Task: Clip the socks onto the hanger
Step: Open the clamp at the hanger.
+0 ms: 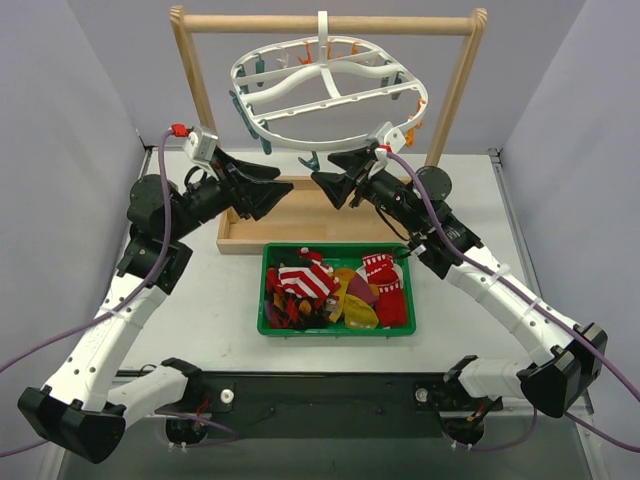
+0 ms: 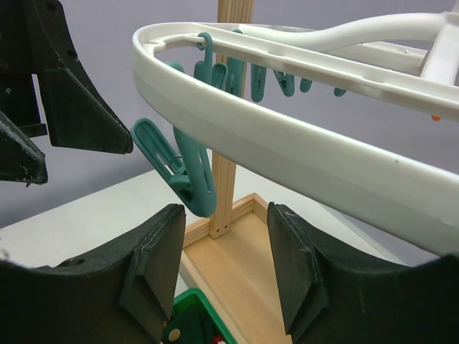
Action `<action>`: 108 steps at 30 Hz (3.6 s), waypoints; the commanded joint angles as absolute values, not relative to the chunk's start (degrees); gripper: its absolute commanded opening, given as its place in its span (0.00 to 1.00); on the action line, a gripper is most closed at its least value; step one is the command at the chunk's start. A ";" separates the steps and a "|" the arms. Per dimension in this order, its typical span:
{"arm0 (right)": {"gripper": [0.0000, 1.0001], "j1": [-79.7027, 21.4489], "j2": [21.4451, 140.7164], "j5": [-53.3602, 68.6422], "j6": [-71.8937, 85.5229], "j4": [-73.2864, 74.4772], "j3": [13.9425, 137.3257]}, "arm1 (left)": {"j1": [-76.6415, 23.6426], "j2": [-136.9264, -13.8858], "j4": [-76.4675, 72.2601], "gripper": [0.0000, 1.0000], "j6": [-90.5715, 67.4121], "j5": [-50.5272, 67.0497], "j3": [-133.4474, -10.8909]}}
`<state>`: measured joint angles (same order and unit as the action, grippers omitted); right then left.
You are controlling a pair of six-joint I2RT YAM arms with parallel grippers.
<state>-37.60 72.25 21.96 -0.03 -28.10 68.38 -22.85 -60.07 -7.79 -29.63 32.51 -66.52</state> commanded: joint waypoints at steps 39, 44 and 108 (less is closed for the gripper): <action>0.44 -39.73 73.39 24.35 1.23 -33.22 73.56 | -25.23 -68.64 -9.67 0.26 -31.55 26.72 -78.04; 0.44 -40.08 73.39 24.70 1.67 -33.49 72.86 | -25.31 -68.73 -9.58 0.23 -31.73 26.98 -78.05; 0.00 -46.23 77.52 19.51 -3.60 -34.01 75.85 | -25.84 -69.34 -5.98 0.90 -43.24 23.29 -79.53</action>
<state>-45.50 76.95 18.65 -2.63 -29.47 73.10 -25.58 -69.21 -6.70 -39.75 24.91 -75.09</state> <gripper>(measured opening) 0.199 0.938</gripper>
